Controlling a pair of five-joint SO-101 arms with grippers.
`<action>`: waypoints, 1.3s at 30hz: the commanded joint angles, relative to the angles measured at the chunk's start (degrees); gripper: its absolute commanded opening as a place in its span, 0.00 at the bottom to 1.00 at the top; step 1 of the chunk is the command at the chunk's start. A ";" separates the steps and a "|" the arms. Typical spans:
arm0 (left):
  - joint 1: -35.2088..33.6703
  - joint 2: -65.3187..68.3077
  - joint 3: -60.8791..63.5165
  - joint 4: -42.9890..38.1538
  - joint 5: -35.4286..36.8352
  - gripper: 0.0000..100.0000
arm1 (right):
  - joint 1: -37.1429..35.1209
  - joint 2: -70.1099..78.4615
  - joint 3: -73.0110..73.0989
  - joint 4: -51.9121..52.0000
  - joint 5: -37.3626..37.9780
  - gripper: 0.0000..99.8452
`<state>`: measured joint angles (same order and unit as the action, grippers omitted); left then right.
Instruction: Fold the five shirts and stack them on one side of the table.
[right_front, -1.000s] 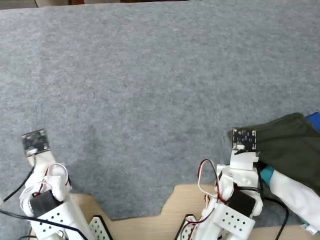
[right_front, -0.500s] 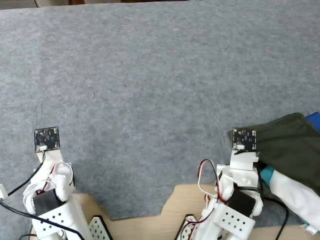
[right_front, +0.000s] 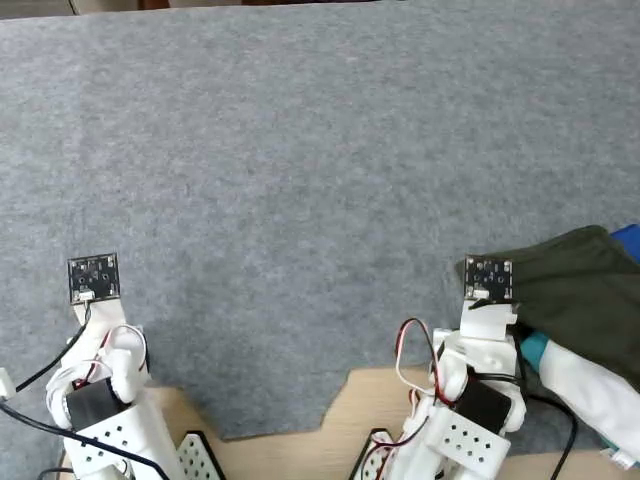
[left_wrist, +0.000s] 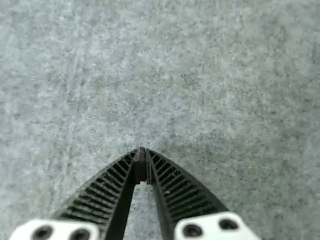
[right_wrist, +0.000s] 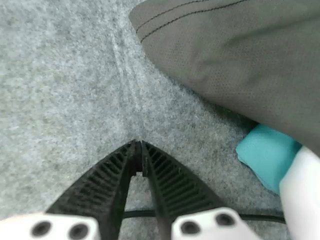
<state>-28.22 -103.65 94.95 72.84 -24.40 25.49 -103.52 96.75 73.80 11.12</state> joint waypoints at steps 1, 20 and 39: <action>0.44 -0.31 -0.09 -0.53 -0.62 0.02 | 0.84 -3.21 0.13 0.26 0.35 0.01; 0.18 -0.31 0.00 -0.18 -0.53 0.02 | 0.84 -3.21 0.13 0.26 0.35 0.01; -2.02 -0.22 0.00 -0.09 -0.53 0.02 | 0.84 -3.21 0.13 0.26 0.35 0.01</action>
<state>-29.71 -103.65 95.12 72.84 -24.40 25.49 -103.52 96.75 73.80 11.12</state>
